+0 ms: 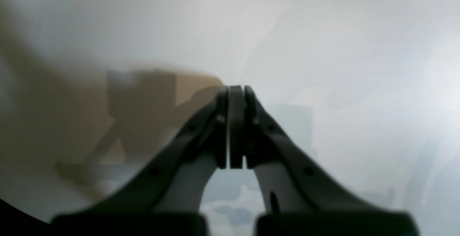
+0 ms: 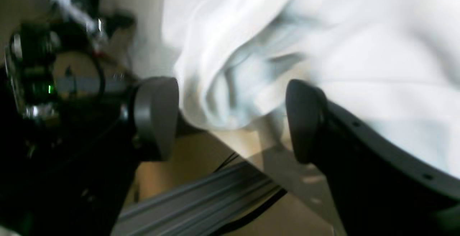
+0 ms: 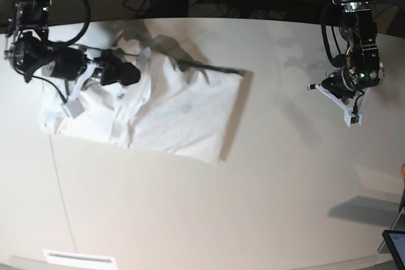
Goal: Fold the T-shirt properly
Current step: 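Tuck and smooth the shirt end with the right gripper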
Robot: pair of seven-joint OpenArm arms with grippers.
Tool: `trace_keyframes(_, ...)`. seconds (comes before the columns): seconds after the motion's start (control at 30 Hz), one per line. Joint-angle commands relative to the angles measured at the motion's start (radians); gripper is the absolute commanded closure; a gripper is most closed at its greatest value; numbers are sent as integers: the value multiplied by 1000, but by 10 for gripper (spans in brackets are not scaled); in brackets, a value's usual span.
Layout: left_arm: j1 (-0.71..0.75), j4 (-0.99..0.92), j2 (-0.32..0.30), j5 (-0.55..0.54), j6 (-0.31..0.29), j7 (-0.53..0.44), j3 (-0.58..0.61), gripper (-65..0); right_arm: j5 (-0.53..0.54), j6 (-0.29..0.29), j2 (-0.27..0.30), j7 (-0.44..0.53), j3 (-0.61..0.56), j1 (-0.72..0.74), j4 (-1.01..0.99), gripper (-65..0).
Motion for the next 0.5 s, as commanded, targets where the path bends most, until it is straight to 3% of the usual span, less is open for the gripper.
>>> trace_keyframes(0.0,-11,15,-17,4,2,-12,-7,-17,26,-1,13,13,-8,8,19,-432)
trace_keyframes(0.47,-11,15,-17,2,2,-12,-7,-17,23,-1,1,13,-88,-4,53,-428)
